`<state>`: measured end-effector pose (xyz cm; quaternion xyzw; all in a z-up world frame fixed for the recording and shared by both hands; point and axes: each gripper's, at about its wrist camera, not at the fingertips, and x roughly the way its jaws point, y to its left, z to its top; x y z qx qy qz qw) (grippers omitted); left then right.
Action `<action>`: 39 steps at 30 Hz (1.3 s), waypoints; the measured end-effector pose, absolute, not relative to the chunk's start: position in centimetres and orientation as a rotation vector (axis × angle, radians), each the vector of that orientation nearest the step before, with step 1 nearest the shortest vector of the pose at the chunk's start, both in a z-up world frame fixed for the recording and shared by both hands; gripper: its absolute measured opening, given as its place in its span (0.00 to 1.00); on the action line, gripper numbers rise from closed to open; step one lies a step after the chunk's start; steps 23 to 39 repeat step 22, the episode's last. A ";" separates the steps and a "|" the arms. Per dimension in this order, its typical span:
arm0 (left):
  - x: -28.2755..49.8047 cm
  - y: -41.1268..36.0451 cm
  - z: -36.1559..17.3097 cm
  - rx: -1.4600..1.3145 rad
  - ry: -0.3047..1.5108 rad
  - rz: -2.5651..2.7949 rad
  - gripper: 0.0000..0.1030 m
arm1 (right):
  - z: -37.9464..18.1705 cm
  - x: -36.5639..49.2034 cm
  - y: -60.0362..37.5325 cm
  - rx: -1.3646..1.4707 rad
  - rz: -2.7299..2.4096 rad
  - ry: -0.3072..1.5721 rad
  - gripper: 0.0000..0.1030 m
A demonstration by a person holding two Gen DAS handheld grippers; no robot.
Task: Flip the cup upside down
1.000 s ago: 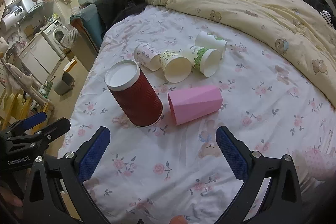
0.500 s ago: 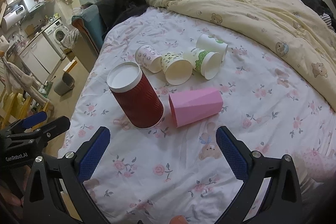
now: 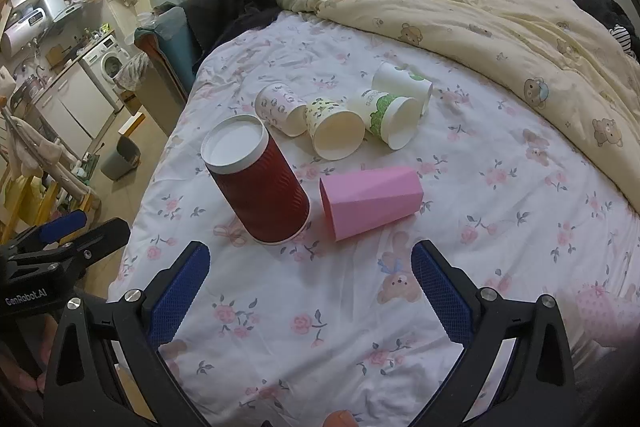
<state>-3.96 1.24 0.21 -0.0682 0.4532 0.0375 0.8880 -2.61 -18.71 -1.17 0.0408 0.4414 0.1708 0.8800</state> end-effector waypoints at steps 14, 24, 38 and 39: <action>-4.0 1.1 0.2 -0.144 0.950 0.080 1.00 | -1.4 -2.7 -18.5 0.078 0.360 0.922 1.00; -4.2 0.9 0.1 -0.143 0.946 0.086 1.00 | -1.4 -2.7 -18.3 0.071 0.362 0.925 1.00; -4.2 0.9 0.1 -0.143 0.946 0.086 1.00 | -1.4 -2.7 -18.3 0.071 0.362 0.925 1.00; -4.2 0.9 0.1 -0.143 0.946 0.086 1.00 | -1.4 -2.7 -18.3 0.071 0.362 0.925 1.00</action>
